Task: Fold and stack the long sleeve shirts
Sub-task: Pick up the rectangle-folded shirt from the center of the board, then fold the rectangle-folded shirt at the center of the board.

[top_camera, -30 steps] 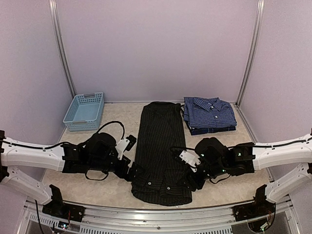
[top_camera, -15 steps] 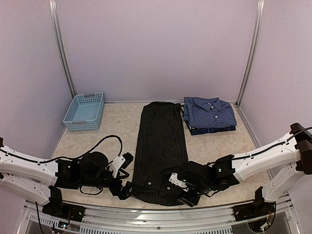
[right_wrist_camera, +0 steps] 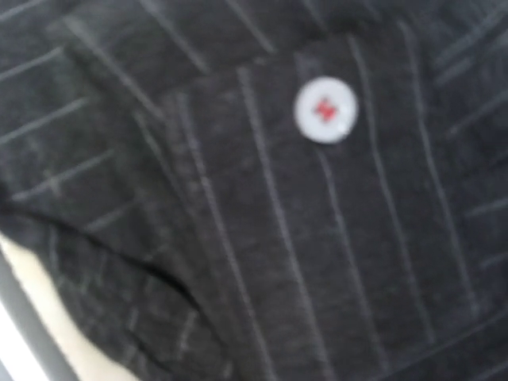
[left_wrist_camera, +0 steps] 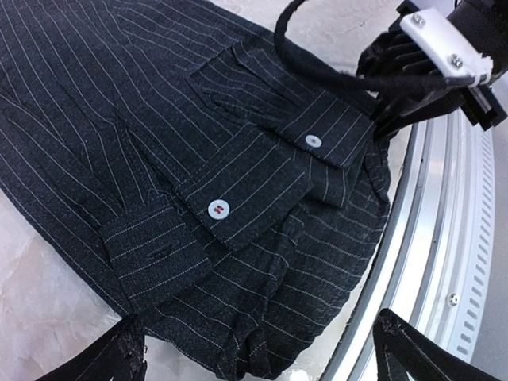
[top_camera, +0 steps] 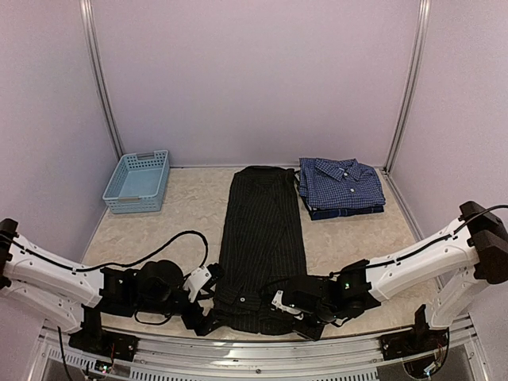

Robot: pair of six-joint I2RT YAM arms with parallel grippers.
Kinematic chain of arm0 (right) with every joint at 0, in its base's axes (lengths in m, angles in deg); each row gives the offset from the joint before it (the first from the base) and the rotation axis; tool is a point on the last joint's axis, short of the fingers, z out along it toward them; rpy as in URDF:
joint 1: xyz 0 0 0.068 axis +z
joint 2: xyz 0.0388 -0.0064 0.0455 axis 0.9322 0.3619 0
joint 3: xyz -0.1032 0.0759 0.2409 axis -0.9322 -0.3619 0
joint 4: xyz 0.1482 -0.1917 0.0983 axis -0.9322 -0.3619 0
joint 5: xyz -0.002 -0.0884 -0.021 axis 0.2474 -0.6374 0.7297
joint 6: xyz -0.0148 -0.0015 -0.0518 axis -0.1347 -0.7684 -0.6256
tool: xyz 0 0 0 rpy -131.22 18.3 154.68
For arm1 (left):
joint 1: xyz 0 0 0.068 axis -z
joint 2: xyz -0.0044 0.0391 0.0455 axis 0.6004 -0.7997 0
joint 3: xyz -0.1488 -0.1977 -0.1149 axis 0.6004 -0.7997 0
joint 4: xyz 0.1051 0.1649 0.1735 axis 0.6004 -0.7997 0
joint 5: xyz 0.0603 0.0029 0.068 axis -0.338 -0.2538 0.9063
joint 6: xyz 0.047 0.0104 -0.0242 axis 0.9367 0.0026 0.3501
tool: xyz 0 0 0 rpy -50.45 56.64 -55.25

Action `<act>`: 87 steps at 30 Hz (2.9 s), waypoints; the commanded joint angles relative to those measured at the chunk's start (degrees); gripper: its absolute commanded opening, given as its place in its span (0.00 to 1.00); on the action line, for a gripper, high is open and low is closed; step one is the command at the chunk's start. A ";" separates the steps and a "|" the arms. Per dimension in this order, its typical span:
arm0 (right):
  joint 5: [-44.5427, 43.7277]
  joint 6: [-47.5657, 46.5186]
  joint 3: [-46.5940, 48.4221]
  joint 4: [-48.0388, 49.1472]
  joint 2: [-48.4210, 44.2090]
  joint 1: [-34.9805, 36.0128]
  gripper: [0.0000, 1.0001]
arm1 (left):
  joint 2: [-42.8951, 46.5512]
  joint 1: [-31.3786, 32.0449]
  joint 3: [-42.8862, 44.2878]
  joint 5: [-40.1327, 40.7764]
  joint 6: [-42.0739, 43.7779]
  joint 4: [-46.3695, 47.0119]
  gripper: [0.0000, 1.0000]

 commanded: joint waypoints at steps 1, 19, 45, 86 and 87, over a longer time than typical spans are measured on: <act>-0.27 1.84 0.27 -2.95 0.85 1.09 0.01 | -3.10 0.95 1.95 0.24 2.54 1.00 0.94; 10.75 9.63 -3.67 -7.43 -13.28 1.33 0.00 | -8.61 11.08 3.30 5.63 14.29 4.40 0.95; 11.66 11.65 -6.87 -5.69 -19.03 0.38 0.00 | -17.13 10.94 7.52 2.63 18.86 3.42 0.17; 21.76 -10.04 35.57 -22.52 9.72 -39.47 0.00 | -24.86 -28.03 27.28 -31.34 -0.20 -3.31 0.00; 22.12 -10.43 37.11 -22.60 12.01 -40.03 0.00 | -26.81 -28.47 28.14 -31.30 -0.57 -3.51 0.00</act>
